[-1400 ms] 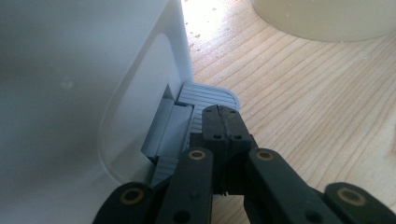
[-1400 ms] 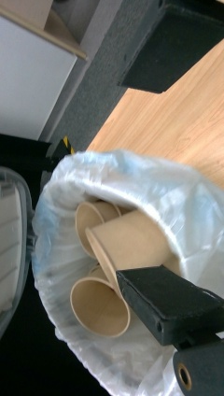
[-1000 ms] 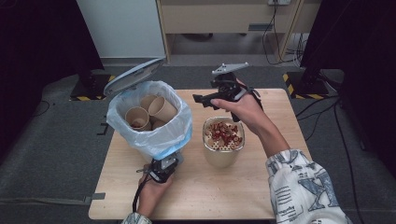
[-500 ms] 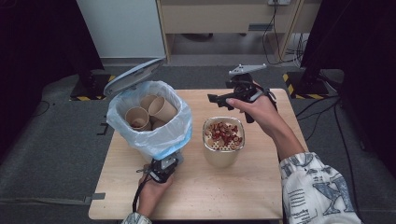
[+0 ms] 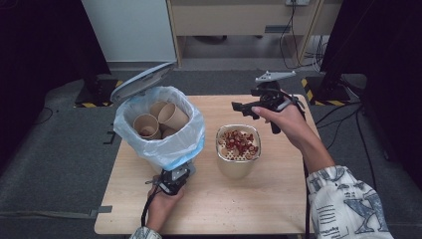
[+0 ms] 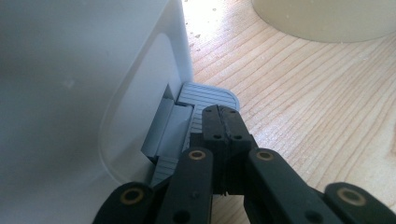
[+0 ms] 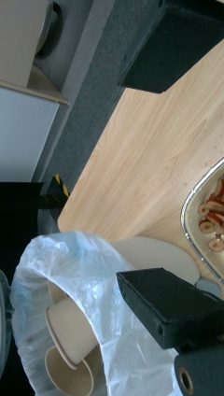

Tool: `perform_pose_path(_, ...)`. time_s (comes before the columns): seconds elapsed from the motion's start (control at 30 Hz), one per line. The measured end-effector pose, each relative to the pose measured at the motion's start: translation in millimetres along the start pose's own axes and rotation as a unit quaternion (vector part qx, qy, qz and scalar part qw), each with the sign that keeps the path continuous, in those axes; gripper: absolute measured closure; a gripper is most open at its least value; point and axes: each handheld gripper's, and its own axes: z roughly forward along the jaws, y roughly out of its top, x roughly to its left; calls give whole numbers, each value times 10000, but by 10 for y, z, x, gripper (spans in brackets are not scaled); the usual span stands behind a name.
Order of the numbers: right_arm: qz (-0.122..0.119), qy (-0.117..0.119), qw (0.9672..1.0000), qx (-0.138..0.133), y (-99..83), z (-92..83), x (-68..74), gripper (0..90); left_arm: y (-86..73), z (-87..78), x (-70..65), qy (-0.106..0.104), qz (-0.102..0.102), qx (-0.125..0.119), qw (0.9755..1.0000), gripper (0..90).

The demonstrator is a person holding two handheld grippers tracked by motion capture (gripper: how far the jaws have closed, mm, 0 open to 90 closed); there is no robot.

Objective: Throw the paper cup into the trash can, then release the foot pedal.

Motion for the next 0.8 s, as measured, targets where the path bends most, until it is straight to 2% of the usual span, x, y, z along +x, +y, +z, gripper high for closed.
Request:
perform_pose_path(0.33,75,-127,9999,-31,-96,-164,-133,73,-7,2,2,-26,6,-47,10000,890)
perform_pose_path(0.37,67,-155,9998,-38,-114,-183,-153,73,-9,1,0,-74,1,-66,10000,870)
perform_pose_path(0.4,91,-181,9998,-37,-134,-202,-173,73,-3,-4,16,-135,213,-94,9996,826)
perform_pose_path(0.43,119,-214,9997,-37,-154,-219,-198,73,2,-15,-9,-62,225,-110,9997,776)
perform_pose_path(0.47,141,-251,9996,-32,-173,-235,-223,73,17,-25,-32,1,359,-83,9993,705)
perform_pose_path(0.5,156,-297,9994,-26,-191,-250,-248,73,25,-35,-60,-53,399,-141,9991,653)
perform_pose_path(0.6,216,-397,9990,-39,-243,-298,-317,72,51,-107,-156,-62,270,-248,9993,559)
perform_pose_path(0.63,229,-425,9988,-44,-254,-307,-334,72,72,-147,-182,-92,305,-337,9989,538)
perform_pose_path(0.67,229,-425,9988,-44,-254,-307,-334,72,72,-147,-182,-92,305,-337,9989,499)
perform_pose_path(0.7,274,-513,9983,-45,-282,-325,-371,70,76,-162,-209,-138,264,-341,9990,499)
perform_pose_path(0.73,308,-561,9979,-40,-299,-335,-388,69,73,-167,-251,-249,105,-357,9990,485)
perform_pose_path(0.8,373,-659,9971,-38,-336,-350,-422,66,81,-185,-267,-279,208,-341,9988,457)
